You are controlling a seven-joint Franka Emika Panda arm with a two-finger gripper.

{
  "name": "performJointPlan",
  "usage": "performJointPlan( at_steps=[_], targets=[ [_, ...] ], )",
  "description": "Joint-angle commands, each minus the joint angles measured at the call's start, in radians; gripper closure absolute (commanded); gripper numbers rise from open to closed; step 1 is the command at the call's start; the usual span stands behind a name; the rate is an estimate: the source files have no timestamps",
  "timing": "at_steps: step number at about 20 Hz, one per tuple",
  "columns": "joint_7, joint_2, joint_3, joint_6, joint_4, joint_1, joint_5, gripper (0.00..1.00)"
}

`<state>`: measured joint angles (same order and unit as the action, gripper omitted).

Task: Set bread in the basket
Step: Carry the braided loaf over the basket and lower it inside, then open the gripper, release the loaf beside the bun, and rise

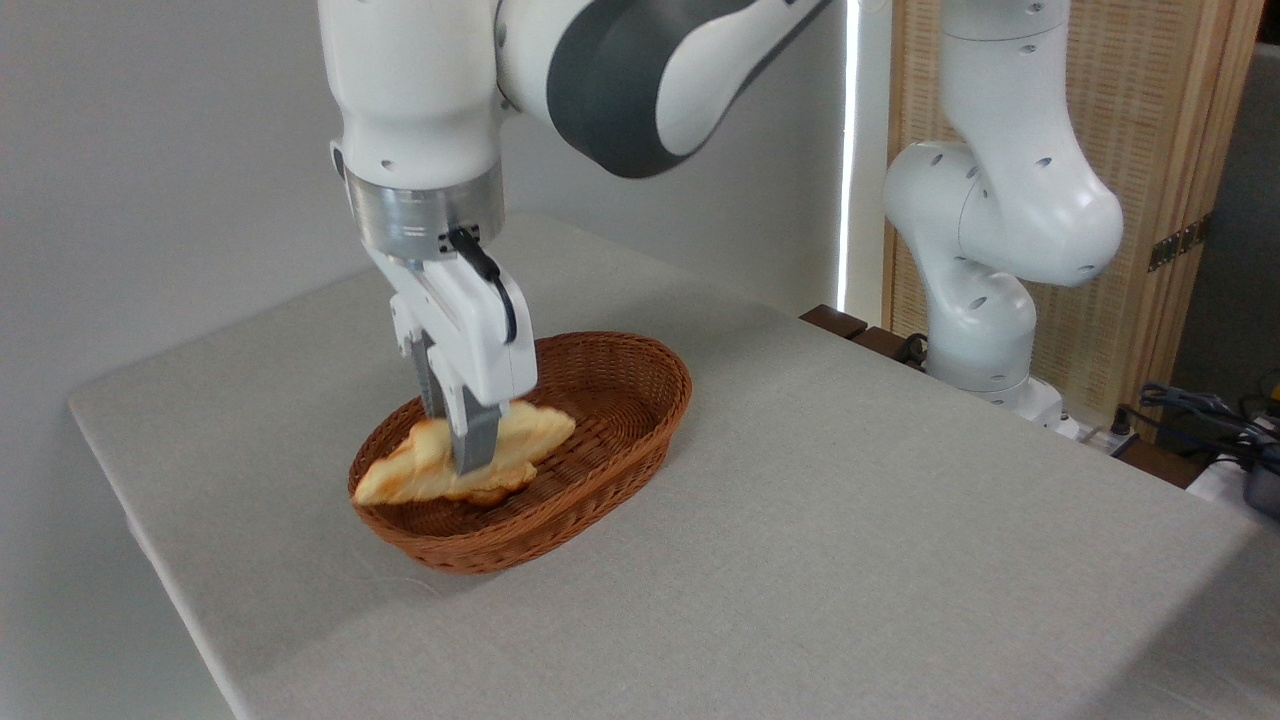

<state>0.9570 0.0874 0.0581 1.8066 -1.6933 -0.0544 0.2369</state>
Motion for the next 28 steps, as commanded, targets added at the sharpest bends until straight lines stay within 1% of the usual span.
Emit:
performJointPlan(
  at_steps=[1, 3, 4, 6, 7, 8, 9, 15, 28],
  targets=[
    [-0.046, -0.012, -0.046, -0.085, -0.003, 0.004, 0.019, 0.63],
    [-0.072, -0.014, -0.069, -0.153, -0.008, 0.004, 0.019, 0.63],
    [-0.076, -0.014, -0.076, -0.167, -0.009, 0.004, 0.019, 0.63],
    [-0.084, -0.012, -0.087, -0.193, -0.016, 0.004, 0.019, 0.46],
    [-0.101, -0.009, -0.093, -0.208, -0.023, 0.002, 0.018, 0.22],
    [-0.113, -0.006, -0.095, -0.217, -0.028, 0.002, 0.018, 0.08],
    [-0.135, -0.002, -0.096, -0.226, -0.034, 0.002, 0.016, 0.00],
    [-0.130, 0.009, -0.096, -0.257, -0.057, 0.001, 0.013, 0.00],
    [-0.126, 0.029, -0.096, -0.250, -0.055, 0.002, 0.002, 0.00]
  ],
)
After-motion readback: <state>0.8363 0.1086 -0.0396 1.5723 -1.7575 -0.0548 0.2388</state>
